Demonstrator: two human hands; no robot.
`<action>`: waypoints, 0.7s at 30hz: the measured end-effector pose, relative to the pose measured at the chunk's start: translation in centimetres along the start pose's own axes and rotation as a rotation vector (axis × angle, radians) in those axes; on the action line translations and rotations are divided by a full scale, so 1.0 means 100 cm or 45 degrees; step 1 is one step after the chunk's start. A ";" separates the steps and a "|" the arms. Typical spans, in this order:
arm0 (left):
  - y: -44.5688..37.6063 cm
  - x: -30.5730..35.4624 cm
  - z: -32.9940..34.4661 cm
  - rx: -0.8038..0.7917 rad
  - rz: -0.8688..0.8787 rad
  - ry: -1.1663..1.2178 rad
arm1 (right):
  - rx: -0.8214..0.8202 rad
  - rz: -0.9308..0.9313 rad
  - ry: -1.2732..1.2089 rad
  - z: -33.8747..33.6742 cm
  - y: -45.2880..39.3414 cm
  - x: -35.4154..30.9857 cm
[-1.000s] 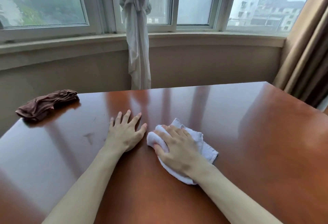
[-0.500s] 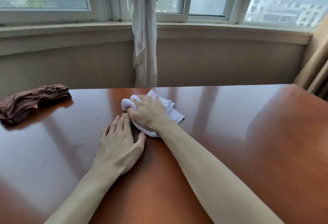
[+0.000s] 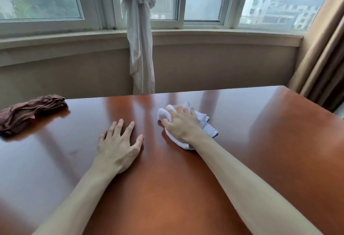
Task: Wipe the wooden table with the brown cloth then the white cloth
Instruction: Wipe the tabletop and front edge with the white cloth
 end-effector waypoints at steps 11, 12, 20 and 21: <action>-0.003 0.052 -0.017 -0.058 0.186 -0.044 | 0.002 -0.163 -0.013 -0.004 0.175 -0.024; -0.003 0.053 -0.012 -0.057 0.169 -0.013 | 0.011 -0.129 -0.024 -0.006 0.162 -0.019; -0.007 0.052 0.000 0.023 0.115 0.056 | 0.054 0.140 0.006 -0.028 -0.013 0.041; -0.008 0.052 0.001 0.031 0.108 0.053 | 0.060 0.156 0.003 -0.031 -0.037 0.046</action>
Point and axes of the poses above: each hand's wrist, its own y-axis away from the middle knuckle, its own z-axis out of the palm, x = y × z, the point moved 2 cm from there along -y, towards the middle knuckle, and after that the axes turned 11 degrees about -y, right-handed, at the moved point
